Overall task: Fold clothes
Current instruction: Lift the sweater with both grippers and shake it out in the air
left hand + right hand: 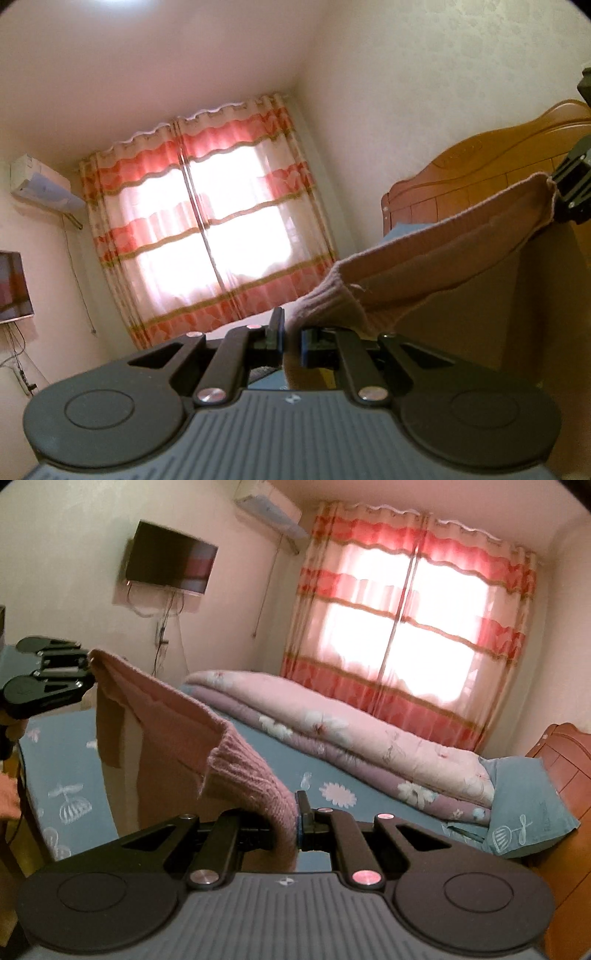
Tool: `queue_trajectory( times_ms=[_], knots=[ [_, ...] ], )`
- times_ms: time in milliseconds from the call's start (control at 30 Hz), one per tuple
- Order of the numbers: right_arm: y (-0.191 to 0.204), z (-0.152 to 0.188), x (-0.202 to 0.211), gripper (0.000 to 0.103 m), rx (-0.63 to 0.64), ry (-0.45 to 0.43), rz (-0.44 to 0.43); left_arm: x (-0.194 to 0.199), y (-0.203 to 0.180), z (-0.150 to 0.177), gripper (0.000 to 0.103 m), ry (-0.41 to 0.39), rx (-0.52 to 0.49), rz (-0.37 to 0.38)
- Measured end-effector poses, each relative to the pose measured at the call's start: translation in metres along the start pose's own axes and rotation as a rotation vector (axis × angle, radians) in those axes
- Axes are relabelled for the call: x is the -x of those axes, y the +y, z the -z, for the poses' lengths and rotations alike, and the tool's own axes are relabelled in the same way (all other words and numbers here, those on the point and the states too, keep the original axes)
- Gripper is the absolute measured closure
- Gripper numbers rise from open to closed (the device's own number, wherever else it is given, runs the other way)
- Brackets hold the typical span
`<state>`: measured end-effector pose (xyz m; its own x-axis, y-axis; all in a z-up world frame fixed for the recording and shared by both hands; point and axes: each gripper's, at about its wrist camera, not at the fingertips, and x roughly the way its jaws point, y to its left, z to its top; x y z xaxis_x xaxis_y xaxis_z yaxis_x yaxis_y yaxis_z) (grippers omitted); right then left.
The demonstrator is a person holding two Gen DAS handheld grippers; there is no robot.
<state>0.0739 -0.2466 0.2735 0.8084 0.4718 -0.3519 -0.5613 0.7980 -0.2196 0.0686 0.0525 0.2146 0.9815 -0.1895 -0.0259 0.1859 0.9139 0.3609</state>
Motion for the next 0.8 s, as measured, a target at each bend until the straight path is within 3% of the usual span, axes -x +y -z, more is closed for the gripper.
queue_trajectory(
  times_ms=[500,600,800],
  knots=[
    [-0.013,-0.051,0.011,0.091,0.037,-0.068,0.028,0.003,0.031,-0.037,0.095,-0.086,0.03,-0.024],
    [-0.016,-0.042,0.001,0.091,0.028,-0.006,0.008,-0.006,0.032,-0.025,0.095,-0.032,0.065,0.011],
    [-0.005,0.008,-0.042,0.091,0.05,0.212,-0.022,-0.027,0.012,0.028,0.095,0.145,0.054,0.071]
  ],
)
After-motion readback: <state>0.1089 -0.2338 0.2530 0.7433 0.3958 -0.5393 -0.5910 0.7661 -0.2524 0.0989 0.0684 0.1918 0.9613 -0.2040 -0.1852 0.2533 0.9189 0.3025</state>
